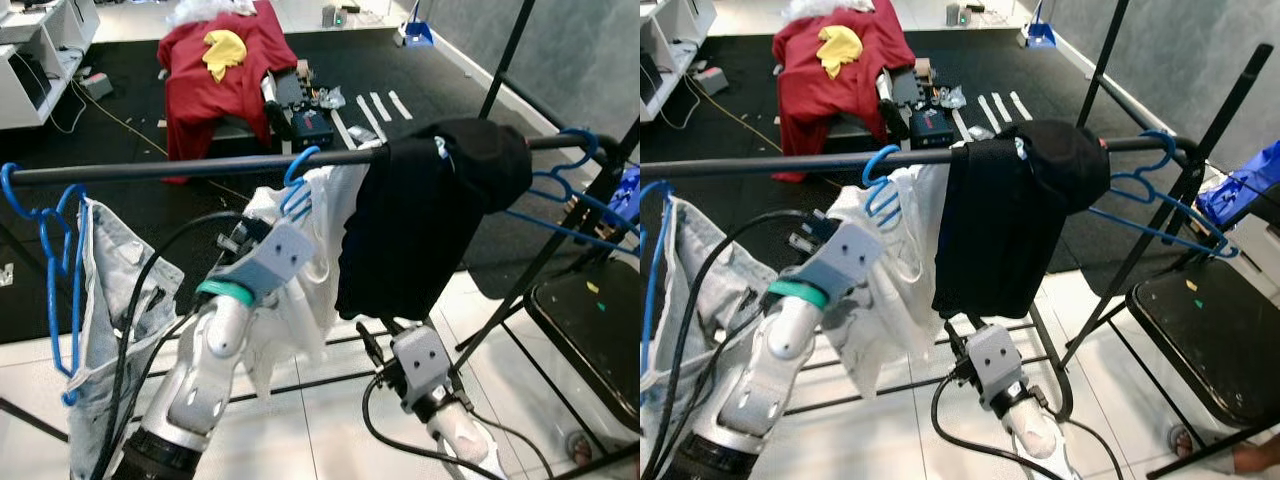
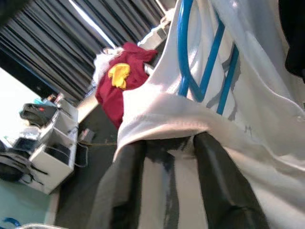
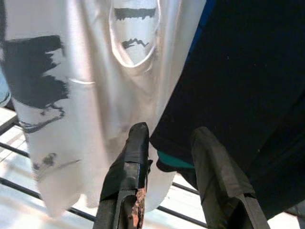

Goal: Hang hanger

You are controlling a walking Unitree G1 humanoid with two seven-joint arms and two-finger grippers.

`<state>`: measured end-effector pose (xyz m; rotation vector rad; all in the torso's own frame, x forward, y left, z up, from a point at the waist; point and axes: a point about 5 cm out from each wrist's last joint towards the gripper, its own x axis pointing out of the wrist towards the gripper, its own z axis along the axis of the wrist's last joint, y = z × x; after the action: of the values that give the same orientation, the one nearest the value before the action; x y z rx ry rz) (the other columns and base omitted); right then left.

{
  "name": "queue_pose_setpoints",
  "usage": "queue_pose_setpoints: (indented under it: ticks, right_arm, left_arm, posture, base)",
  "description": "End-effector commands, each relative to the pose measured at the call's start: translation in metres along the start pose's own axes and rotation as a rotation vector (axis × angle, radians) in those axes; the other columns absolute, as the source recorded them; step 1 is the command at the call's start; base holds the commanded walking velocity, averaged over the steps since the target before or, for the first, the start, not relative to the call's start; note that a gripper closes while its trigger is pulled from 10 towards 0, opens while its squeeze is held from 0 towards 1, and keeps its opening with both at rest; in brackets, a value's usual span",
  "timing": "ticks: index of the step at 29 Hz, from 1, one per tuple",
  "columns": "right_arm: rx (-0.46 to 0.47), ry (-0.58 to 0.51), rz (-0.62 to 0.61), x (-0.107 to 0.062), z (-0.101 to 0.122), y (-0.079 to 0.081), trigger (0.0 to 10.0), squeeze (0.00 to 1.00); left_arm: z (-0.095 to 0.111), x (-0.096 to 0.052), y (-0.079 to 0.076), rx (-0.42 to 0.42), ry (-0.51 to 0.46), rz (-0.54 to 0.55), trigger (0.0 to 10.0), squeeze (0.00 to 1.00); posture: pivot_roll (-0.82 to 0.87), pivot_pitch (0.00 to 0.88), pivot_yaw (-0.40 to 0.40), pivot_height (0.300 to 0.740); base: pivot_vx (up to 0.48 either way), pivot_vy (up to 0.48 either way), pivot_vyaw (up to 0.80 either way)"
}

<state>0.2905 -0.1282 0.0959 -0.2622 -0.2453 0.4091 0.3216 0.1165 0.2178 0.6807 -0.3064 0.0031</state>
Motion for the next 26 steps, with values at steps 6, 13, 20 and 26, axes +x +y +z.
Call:
queue_pose_setpoints:
  ticks: [6,13,20,26]
  right_arm:
    - [0.0,0.004,0.014,-0.001,-0.001,0.003,10.0,0.0]
    - [-0.002,0.004,0.016,-0.001,-0.002,0.002,10.0,0.0]
    - [-0.007,0.0,0.012,0.0,0.0,0.0,10.0,0.0]
    - [-0.01,0.001,0.005,-0.002,0.0,-0.002,10.0,0.0]
  left_arm:
    - [-0.042,-0.018,0.022,-0.06,0.193,-0.073,10.0,1.0]
    - [-0.062,-0.015,0.038,0.053,0.255,-0.054,10.0,0.69]
    - [-0.053,-0.008,0.021,-0.016,0.22,-0.156,0.0,0.0]
    - [-0.038,-0.006,0.019,-0.233,0.178,-0.22,0.0,0.0]
  posture:
    - [-0.11,0.159,0.064,0.74]
    - [-0.11,0.16,0.062,0.74]
    - [-0.13,0.161,0.065,0.74]
    - [-0.13,0.162,0.066,0.74]
  base:
    - [0.0,0.0,0.0]
    - [0.0,0.0,0.0]
    - [0.0,0.0,0.0]
    - [0.0,0.0,0.0]
